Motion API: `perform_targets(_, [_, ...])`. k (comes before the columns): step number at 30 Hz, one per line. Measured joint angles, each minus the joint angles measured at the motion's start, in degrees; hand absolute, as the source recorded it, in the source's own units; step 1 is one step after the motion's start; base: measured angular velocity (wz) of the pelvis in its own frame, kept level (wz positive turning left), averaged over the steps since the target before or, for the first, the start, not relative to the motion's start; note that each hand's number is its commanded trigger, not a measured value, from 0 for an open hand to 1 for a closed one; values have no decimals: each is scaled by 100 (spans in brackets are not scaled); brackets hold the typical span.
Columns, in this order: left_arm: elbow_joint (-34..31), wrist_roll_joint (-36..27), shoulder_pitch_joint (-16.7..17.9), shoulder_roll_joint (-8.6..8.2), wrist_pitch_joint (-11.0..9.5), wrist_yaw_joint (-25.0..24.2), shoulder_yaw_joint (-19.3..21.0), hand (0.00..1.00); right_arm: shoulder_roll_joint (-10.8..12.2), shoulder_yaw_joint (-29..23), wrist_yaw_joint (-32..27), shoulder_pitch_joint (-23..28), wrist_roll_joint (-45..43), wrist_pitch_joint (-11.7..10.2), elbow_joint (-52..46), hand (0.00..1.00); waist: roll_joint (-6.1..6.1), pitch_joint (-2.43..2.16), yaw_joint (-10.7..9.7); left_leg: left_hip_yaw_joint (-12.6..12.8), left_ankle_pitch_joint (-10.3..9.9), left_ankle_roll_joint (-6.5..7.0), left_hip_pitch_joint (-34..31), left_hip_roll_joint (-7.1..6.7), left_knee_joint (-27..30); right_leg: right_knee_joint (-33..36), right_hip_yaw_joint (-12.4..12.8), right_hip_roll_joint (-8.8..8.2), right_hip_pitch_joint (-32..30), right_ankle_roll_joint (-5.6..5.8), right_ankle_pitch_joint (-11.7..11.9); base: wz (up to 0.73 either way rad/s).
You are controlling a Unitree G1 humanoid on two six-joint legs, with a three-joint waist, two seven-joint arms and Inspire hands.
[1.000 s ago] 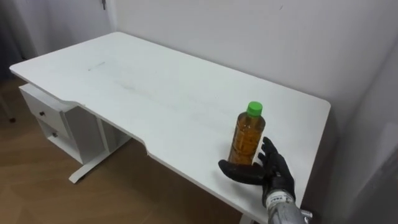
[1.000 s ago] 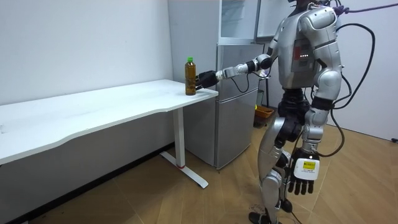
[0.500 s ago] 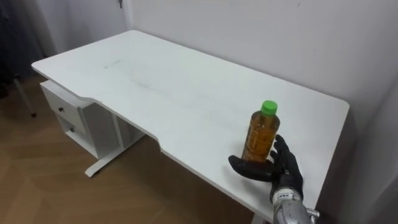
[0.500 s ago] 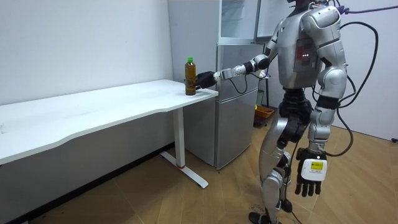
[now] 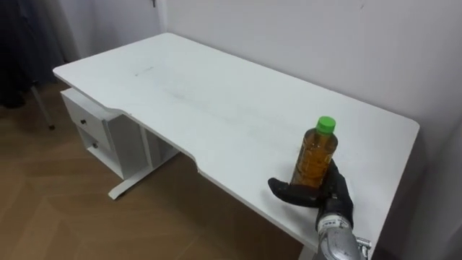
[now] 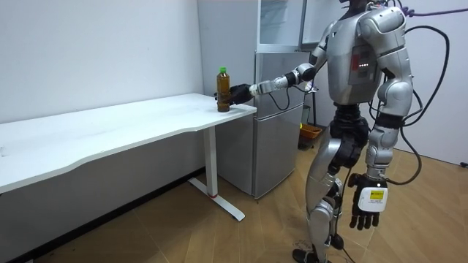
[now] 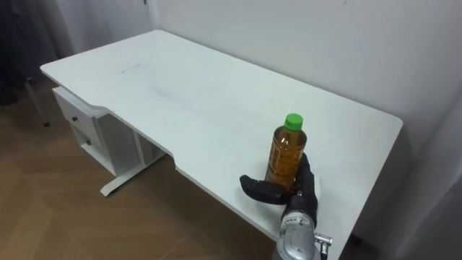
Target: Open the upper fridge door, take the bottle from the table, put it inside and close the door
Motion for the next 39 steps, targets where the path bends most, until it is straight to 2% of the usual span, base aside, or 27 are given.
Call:
perform_targets(4, [-3, -168, 0, 6, -2, -11, -2, 0, 0, 3, -3, -49, -6, 5, 36, 0, -32, 16, 2, -3, 0, 0, -16, -5, 2, 0, -14, -1, -8, 0, 0, 0])
perform_targets(5, [-9, -176, 0, 7, -2, -11, -6, 0, 0, 5, -5, -70, -7, 4, 65, 93, -33, 16, 1, -5, 0, 0, -19, -7, 3, 0, -25, -3, -8, 0, 0, 4])
perform_targets(6, [-39, -225, -1, 15, -2, -10, -10, 0, 0, 7, -10, -142, -12, 3, 179, 100, -32, 16, -7, -20, 0, 0, -35, -8, 17, -1, -55, -2, -8, 0, 0, 8])
perform_targets(12, [-116, -368, 0, 30, -4, 20, -130, 0, -21, -80, -231, -457, -40, -23, 709, 100, -32, 17, 10, -92, 4, -5, -93, -21, 67, 0, -143, 0, -10, 0, 0, 6])
perform_targets(18, [-165, -450, -11, 36, -29, 27, -166, 0, -142, -165, -318, -502, 78, -77, 781, 100, -28, 20, 61, -85, 4, -5, -192, -12, 101, 70, -159, -7, -135, 0, 0, -1])
perform_targets(20, [-171, -560, -10, 69, -70, 18, -263, 0, -178, -218, -351, -570, 444, -111, 856, 100, -24, 23, 110, -66, 4, -5, -205, -11, 109, 70, -152, -1, -170, 0, 0, -6])
perform_targets(29, [-181, -574, 2, 193, -171, 33, -280, 0, -263, -215, -348, -599, 720, -202, 914, 100, -8, 35, 168, -64, 4, -5, -188, -4, 73, 68, -158, -11, -172, 0, 0, 0])
perform_targets(36, [-118, -588, 23, 206, -349, 29, -199, 0, -276, -259, -312, -599, 879, -248, 900, 100, -10, 38, 167, -61, 6, -6, -140, -3, 29, 63, -92, -13, -162, 0, 0, -1])
perform_targets(39, [-138, -480, 65, 194, -346, -20, 29, 0, -275, -382, -118, -599, 884, -118, 797, 100, -10, 37, 170, 9, 7, -5, -100, 10, -6, 55, 44, -11, -177, 0, 0, -12])
